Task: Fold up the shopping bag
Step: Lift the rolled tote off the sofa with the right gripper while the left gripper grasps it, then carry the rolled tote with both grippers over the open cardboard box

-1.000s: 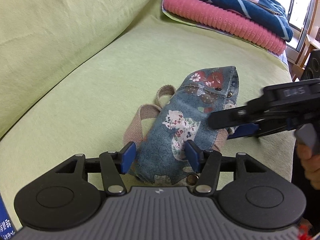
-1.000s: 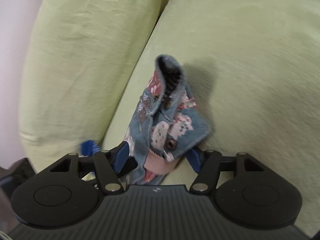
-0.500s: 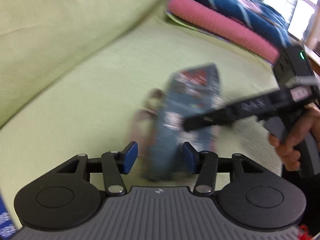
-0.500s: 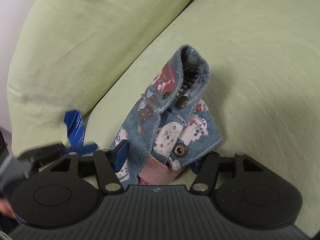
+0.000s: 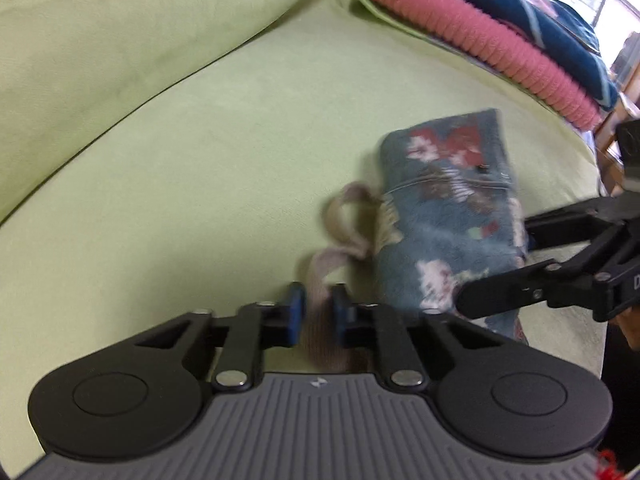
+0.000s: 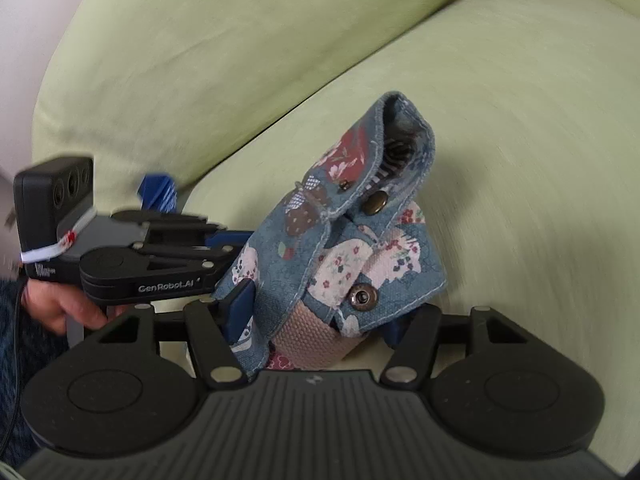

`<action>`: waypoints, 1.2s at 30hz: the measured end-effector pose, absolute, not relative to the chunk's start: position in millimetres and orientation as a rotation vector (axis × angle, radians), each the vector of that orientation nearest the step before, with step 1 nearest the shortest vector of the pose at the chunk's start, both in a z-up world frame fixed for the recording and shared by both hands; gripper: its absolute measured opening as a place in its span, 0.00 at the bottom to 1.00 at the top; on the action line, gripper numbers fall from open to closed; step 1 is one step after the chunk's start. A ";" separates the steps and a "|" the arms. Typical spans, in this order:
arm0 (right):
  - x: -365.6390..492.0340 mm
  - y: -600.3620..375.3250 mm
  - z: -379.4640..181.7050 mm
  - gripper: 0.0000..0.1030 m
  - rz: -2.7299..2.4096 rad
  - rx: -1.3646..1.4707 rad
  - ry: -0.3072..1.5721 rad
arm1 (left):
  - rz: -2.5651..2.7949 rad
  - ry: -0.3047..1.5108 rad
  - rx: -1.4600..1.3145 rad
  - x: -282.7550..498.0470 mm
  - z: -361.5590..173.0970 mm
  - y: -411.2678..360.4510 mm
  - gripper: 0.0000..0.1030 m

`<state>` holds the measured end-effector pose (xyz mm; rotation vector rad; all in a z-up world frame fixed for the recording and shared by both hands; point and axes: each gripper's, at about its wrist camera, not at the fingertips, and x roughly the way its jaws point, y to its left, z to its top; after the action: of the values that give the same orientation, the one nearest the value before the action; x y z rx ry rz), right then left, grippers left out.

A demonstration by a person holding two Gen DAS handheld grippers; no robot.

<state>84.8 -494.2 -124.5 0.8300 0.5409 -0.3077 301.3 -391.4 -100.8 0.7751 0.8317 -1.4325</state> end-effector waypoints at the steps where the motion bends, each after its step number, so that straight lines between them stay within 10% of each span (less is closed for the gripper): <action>1: 88.4 -498.4 -122.7 0.55 -0.288 0.809 0.552 | -1.439 0.782 0.817 295.0 -98.3 -391.2 0.11; 18: 116.1 -528.5 -110.9 0.59 -0.117 0.676 0.629 | -1.573 -0.278 1.712 228.9 -129.9 -364.4 0.38; 26: 111.5 -532.0 -108.5 0.61 -0.115 0.710 0.619 | -1.741 -0.139 1.899 236.1 -130.0 -391.5 0.16; 36: 97.3 -527.9 -103.1 0.54 -0.111 0.810 0.601 | -1.723 0.319 1.411 258.4 -108.2 -378.4 0.00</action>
<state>97.3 -527.9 -103.1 0.8096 0.6014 -0.1111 258.4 -378.4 -108.2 1.4113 0.3189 -1.7233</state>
